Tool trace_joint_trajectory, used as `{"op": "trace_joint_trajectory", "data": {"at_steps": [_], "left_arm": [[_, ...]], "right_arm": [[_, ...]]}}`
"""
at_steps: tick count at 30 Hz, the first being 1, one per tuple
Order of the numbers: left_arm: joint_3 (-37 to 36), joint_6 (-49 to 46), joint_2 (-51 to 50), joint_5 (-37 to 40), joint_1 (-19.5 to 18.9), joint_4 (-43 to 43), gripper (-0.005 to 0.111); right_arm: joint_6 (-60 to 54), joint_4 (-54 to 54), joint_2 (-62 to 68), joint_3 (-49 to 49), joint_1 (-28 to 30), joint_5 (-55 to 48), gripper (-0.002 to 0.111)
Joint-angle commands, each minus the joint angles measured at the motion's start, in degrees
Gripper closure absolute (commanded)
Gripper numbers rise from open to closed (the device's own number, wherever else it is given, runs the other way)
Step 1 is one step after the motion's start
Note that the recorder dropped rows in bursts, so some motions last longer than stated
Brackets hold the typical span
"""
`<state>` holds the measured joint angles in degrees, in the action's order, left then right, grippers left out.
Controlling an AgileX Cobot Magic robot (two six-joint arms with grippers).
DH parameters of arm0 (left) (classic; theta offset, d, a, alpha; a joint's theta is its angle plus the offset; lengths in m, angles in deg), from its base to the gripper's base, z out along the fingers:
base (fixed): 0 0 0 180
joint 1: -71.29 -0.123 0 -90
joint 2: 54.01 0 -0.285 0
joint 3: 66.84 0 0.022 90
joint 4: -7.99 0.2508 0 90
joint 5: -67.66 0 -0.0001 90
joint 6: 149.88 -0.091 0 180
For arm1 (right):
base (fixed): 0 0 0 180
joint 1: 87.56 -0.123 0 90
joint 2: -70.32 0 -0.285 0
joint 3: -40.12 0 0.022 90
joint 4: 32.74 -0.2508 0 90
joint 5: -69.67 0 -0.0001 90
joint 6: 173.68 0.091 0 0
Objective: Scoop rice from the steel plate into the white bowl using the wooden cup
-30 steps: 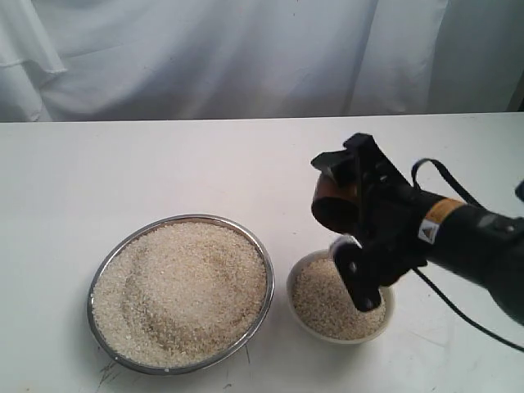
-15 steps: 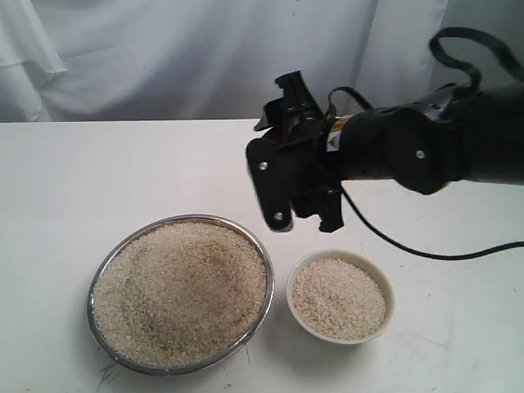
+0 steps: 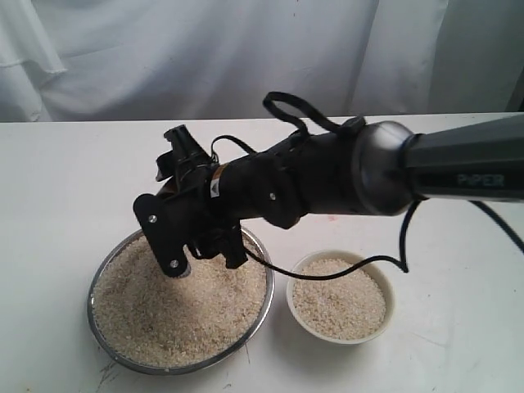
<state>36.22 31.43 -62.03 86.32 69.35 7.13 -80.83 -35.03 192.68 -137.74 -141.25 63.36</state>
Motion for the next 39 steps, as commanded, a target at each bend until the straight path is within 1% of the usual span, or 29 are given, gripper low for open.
{"op": "trace_joint_trajectory", "data": {"at_steps": [1,6,9,11,16,20,22,26,29,31,34,39], "left_arm": [[-0.28,0.04,0.24,-0.4,-0.11,-0.09,0.107],[-0.28,0.04,0.24,-0.4,-0.11,-0.09,0.107],[-0.28,0.04,0.24,-0.4,-0.11,-0.09,0.107],[-0.28,0.04,0.24,-0.4,-0.11,-0.09,0.107],[-0.28,0.04,0.24,-0.4,-0.11,-0.09,0.107],[-0.28,0.04,0.24,-0.4,-0.11,-0.09,0.107],[-0.28,0.04,0.24,-0.4,-0.11,-0.09,0.107],[-0.28,0.04,0.24,-0.4,-0.11,-0.09,0.107],[-0.28,0.04,0.24,-0.4,-0.11,-0.09,0.107],[-0.28,0.04,0.24,-0.4,-0.11,-0.09,0.107],[-0.28,0.04,0.24,-0.4,-0.11,-0.09,0.107],[-0.28,0.04,0.24,-0.4,-0.11,-0.09,0.107]], "right_arm": [[-0.21,2.28,2.93,-1.46,-1.19,1.74,0.108],[-0.21,6.25,3.68,-1.46,-2.05,2.04,0.108],[-0.21,6.28,3.68,-1.46,-2.05,4.54,0.108],[-0.21,6.15,3.57,-1.6,-2.05,4.25,0.108],[3.47,0.83,3.57,-4.34,-2.05,-4.36,0.108],[4.2,3.92,3.57,-4.73,-1.93,-4.65,0.108],[4.2,5.35,3.57,-5.03,-1.93,-7.35,0.108],[5.06,5.78,3.57,-8.05,-1.93,-25.56,0.108],[6.87,5.66,3.57,-9.97,-1.67,-32.03,0.108],[6.87,5.66,3.57,-10.86,-1.67,-33.7,0.108],[6.87,5.09,3.57,-11.51,-1.67,-33.57,0.108],[6.01,0.3,4.9,-11.51,-1.67,-32.29,0.108]]}}
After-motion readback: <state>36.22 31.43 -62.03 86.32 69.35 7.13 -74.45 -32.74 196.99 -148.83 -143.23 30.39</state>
